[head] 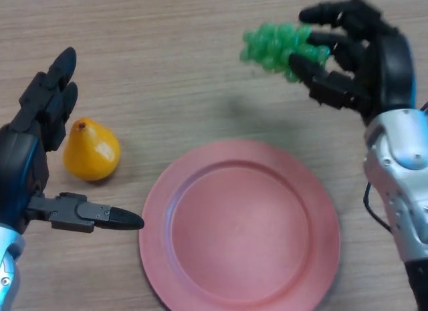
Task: Pick up the green grapes and place it on the plate
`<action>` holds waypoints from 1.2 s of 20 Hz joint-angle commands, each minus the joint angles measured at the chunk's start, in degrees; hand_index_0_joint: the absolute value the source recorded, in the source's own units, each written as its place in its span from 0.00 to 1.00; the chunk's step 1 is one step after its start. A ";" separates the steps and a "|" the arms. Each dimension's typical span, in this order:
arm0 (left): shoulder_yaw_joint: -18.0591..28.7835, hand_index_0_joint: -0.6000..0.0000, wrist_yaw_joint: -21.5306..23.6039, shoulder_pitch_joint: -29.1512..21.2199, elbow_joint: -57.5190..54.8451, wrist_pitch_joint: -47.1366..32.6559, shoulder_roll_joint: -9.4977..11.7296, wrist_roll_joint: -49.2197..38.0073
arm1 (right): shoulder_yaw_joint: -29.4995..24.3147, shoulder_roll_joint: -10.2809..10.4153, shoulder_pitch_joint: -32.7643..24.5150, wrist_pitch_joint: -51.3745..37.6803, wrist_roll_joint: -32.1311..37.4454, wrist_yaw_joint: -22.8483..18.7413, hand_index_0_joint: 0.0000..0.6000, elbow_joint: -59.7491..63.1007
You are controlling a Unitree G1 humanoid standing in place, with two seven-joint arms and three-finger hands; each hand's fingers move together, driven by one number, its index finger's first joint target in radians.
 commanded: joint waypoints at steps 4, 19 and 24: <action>2.56 1.00 0.33 -1.65 -3.23 -5.31 1.42 -0.41 | -1.25 -0.85 7.22 7.37 3.67 2.54 1.00 -23.18; -1.31 1.00 1.52 -1.99 -3.26 -5.92 0.43 1.38 | 10.93 -1.14 28.74 18.21 -13.70 21.96 0.00 -41.37; -1.13 1.00 0.79 -1.57 -3.98 -4.34 0.36 0.71 | 7.15 -0.74 26.96 18.47 -9.89 19.66 0.00 -41.98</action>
